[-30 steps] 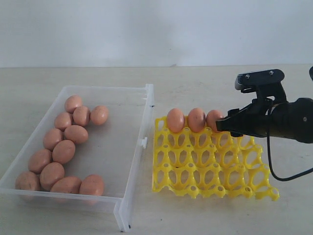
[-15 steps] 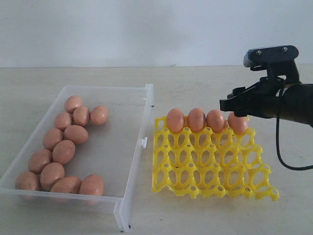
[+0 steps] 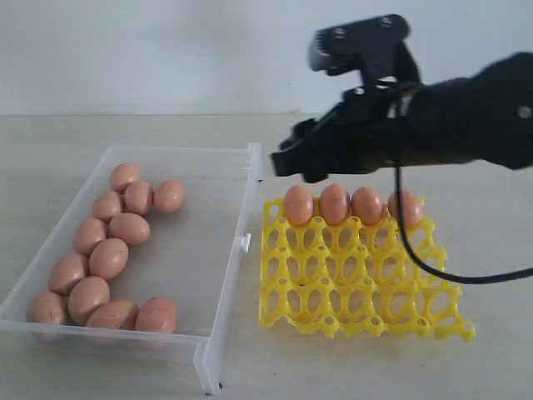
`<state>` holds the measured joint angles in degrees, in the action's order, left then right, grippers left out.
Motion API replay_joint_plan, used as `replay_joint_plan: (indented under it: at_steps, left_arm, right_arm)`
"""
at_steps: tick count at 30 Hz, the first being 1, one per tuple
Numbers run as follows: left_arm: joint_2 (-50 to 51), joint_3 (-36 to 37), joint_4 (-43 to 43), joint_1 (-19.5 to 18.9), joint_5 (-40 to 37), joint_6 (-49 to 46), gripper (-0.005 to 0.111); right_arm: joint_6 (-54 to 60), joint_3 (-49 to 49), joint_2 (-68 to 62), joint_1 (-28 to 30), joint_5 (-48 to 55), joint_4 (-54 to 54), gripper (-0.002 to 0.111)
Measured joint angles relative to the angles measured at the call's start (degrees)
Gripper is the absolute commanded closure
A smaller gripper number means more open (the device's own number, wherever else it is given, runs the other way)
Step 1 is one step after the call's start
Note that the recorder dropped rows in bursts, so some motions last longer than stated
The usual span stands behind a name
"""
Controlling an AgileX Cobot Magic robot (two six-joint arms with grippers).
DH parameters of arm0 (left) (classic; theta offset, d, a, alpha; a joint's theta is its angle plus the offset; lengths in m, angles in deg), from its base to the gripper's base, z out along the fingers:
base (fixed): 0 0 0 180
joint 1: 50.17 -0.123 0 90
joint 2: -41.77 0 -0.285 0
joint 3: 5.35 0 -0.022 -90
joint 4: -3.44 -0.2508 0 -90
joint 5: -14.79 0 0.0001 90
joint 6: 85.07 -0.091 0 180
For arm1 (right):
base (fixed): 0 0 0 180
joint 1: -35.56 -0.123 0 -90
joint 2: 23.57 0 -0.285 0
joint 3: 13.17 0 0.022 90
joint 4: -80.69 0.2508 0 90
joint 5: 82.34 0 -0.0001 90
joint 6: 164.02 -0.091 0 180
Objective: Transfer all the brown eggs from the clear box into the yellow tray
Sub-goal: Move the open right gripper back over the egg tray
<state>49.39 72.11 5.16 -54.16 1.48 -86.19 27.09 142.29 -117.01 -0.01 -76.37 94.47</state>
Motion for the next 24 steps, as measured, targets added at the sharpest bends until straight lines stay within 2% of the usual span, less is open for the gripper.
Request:
replay_joint_plan:
  at_steps: [5,9,14,17,21,24]
  left_arm:
    - [0.00,0.00,0.00,0.00,0.00,0.00,0.111]
    - [0.00,0.00,0.00,0.00,0.00,0.00,0.111]
    - [0.00,0.00,0.00,0.00,0.00,0.00,0.111]
    - [0.00,0.00,0.00,0.00,0.00,0.00,0.111]
    - [0.00,0.00,0.00,0.00,0.00,0.00,0.111]
    - [0.00,0.00,0.00,0.00,0.00,0.00,0.111]
  right_arm:
    - [2.76,12.12,-6.07,-10.93,9.16,0.17,0.047]
    - [3.45,20.40,-13.28,-16.13,16.97,1.00,0.047]
    - [3.74,28.37,-23.05,-18.53,25.15,2.12,0.047]
    - [16.00,36.47,-29.32,-20.47,32.31,-0.04,0.047]
    - [19.87,41.64,-32.04,-20.95,31.38,-4.93,0.047]
    - [18.40,41.99,-32.07,-20.95,31.87,-5.48,0.047]
